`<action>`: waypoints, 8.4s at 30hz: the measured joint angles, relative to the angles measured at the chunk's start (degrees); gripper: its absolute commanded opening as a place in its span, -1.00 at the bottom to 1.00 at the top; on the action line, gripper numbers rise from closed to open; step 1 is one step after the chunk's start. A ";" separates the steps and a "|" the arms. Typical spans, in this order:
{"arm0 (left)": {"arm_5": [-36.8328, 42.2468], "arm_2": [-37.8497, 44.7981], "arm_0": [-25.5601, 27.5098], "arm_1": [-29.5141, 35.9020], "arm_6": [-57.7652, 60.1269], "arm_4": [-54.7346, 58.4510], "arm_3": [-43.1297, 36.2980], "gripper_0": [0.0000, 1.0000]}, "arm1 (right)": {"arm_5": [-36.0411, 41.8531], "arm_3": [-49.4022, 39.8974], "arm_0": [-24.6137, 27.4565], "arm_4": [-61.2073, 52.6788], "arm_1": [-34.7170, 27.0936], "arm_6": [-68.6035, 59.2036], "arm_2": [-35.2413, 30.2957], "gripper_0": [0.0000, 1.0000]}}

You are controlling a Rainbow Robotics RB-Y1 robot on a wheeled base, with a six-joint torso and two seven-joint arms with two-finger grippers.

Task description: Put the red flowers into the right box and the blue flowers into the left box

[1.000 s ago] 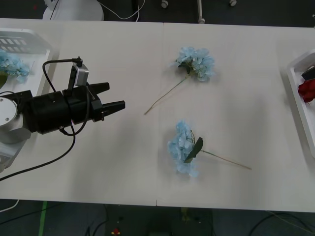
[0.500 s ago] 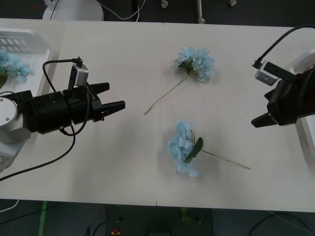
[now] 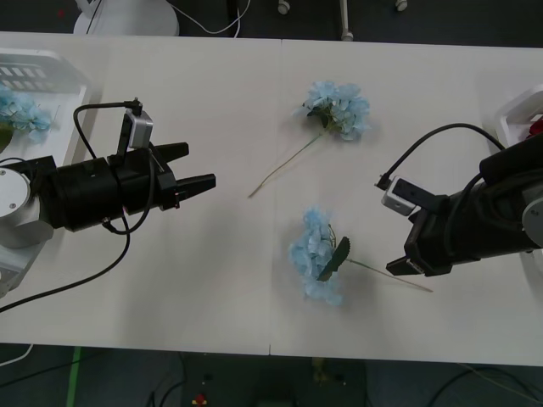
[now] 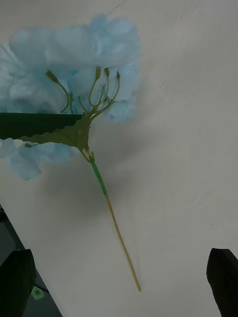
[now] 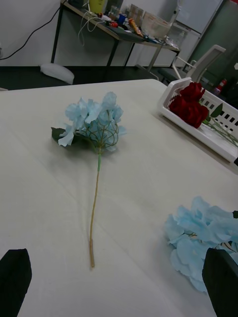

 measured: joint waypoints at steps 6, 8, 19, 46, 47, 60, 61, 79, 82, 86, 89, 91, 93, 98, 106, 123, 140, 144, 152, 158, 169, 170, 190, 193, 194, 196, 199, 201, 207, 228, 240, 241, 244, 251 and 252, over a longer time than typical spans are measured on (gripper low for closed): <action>0.00 0.00 0.00 0.00 0.00 0.00 0.00 1.00 | -0.74 -0.05 0.00 6.38 1.09 -0.04 4.65 1.00; 0.00 0.00 0.00 0.00 0.00 0.00 0.00 1.00 | -0.74 -0.03 0.00 8.17 1.89 -0.04 5.16 1.00; 0.00 0.00 0.00 0.00 0.00 0.00 0.00 1.00 | -1.22 5.09 -1.10 16.64 9.76 -0.03 10.70 1.00; 0.00 0.00 0.00 0.00 0.00 0.00 0.00 1.00 | -7.00 16.10 -3.92 24.16 17.22 0.77 13.93 0.95; 0.00 0.00 0.00 0.00 0.00 0.00 0.00 1.00 | -7.69 16.45 -3.92 24.16 17.22 0.79 14.13 0.95; 0.00 0.00 0.00 0.00 0.00 0.00 0.00 1.00 | -11.14 18.75 -4.21 24.17 17.23 0.95 15.49 -1.00; 0.00 0.00 0.00 0.00 0.00 0.00 0.00 1.00 | -11.18 18.75 -4.33 24.16 17.23 0.95 15.48 -1.00; 0.00 0.00 0.00 -0.01 0.00 0.00 0.01 1.00 | -9.78 18.75 -4.74 13.28 17.22 3.30 4.38 -1.00; 0.00 0.00 0.00 -0.01 0.00 0.00 0.01 1.00 | -7.50 18.75 -4.75 10.09 17.22 4.53 -0.58 -1.00; 0.00 0.00 0.00 -0.01 0.00 0.00 0.01 1.00 | -4.30 18.75 -4.76 6.26 17.22 4.54 -7.46 -1.00; 0.00 -0.01 0.00 -0.01 0.00 0.00 0.01 1.00 | -2.29 18.85 -4.76 1.04 17.20 4.54 -12.86 -1.00; 0.00 -0.01 0.00 -0.01 0.00 0.00 0.01 1.00 | -1.22 19.25 -4.80 -2.90 17.19 4.54 -16.36 -1.00; 0.00 -0.01 0.00 -0.01 0.00 0.00 0.01 1.00 | -0.09 19.91 -5.15 -5.94 17.18 4.55 -19.38 -1.00; 0.00 -0.01 0.00 -0.01 0.00 0.00 0.01 1.00 | 0.05 24.38 -8.81 -12.78 17.15 5.08 -21.84 -1.00; 0.00 -0.01 0.00 -0.01 0.00 0.00 0.02 1.00 | -1.02 31.68 -17.63 -15.46 20.39 8.26 -21.77 -1.00; 0.00 -0.01 0.00 -0.01 0.00 0.00 0.04 1.00 | -13.25 35.45 -25.86 -13.88 39.31 9.81 -15.26 -1.00; 0.00 -0.01 0.00 -0.02 0.00 0.00 0.04 1.00 | -16.69 35.49 -26.88 -13.89 49.11 9.81 -13.22 -1.00; 0.00 -0.01 0.00 -0.02 0.00 0.00 0.04 1.00 | -16.70 35.50 -27.01 -13.88 50.22 9.81 -13.21 -1.00; 0.00 -0.10 0.49 -0.02 0.00 0.01 0.46 1.00 | -19.21 35.84 -27.05 -13.84 50.88 9.81 -11.76 -1.00; 1.87 -0.16 3.03 0.20 0.00 4.85 1.88 1.00 | -20.41 36.86 -27.14 -13.82 50.89 9.81 -10.90 -1.00; 9.58 2.18 4.34 0.23 0.00 22.74 1.97 1.00 | -20.62 37.01 -27.15 -13.82 50.89 9.81 -10.73 -1.00; 9.23 2.15 4.34 0.11 0.00 23.08 1.97 1.00 | -20.64 37.02 -27.15 -13.82 50.89 9.81 -10.72 -1.00; -5.25 -6.23 0.52 -6.49 0.00 19.42 1.98 -1.00 | -20.77 37.05 -27.15 -13.82 50.89 9.81 -10.71 -1.00; -6.43 -6.55 0.11 -7.05 0.00 19.40 1.98 -1.00 | -20.79 37.05 -27.15 -13.82 50.89 9.81 -10.71 -1.00; -6.69 -6.56 0.05 -7.11 0.00 19.40 1.98 -1.00 | -20.79 37.05 -27.15 -13.82 50.89 9.81 -10.71 -1.00; -6.87 -6.56 -0.05 -7.12 0.00 19.40 1.98 -1.00 | -20.79 37.05 -27.15 -13.82 50.89 9.81 -10.71 -1.00; -7.06 -6.56 -0.07 -7.12 0.00 19.40 1.98 -1.00 | -20.79 37.05 -27.15 -13.82 50.89 9.81 -10.71 -1.00; -7.21 -6.56 -0.07 -7.12 0.00 19.48 1.98 -1.00 | -20.80 37.05 -27.15 -13.82 50.89 9.81 -10.71 -1.00; -7.42 -6.57 -0.07 -7.12 0.00 20.01 2.01 -1.00 | -20.97 37.05 -27.16 -13.83 50.89 9.81 -10.71 -1.00; -6.99 4.33 1.18 -6.11 0.00 7.53 2.26 -1.00 | -20.99 37.06 -27.18 -10.81 50.68 9.81 -11.06 0.65; -0.11 26.69 0.42 -4.42 9.18 -20.56 11.31 -1.00 | -18.57 37.08 -27.25 -1.46 46.38 -17.48 -11.37 0.64; -0.09 28.04 -0.14 -4.27 11.75 -23.18 12.67 -1.00 | -18.55 37.08 -27.30 0.28 46.07 -20.33 -11.36 0.65; -0.07 31.89 -2.49 -3.75 16.60 -29.68 16.88 -1.00 | -18.12 37.08 -27.71 5.50 45.24 -28.96 -11.31 0.65; -0.29 39.57 -8.64 -1.01 17.03 -44.94 26.58 -1.00 | -11.63 39.19 -31.22 15.45 43.96 -49.89 -11.30 0.65; -0.30 40.13 -9.12 -0.42 17.37 -46.98 27.54 -1.00 | -10.31 40.65 -32.26 16.81 43.96 -49.91 -11.30 0.66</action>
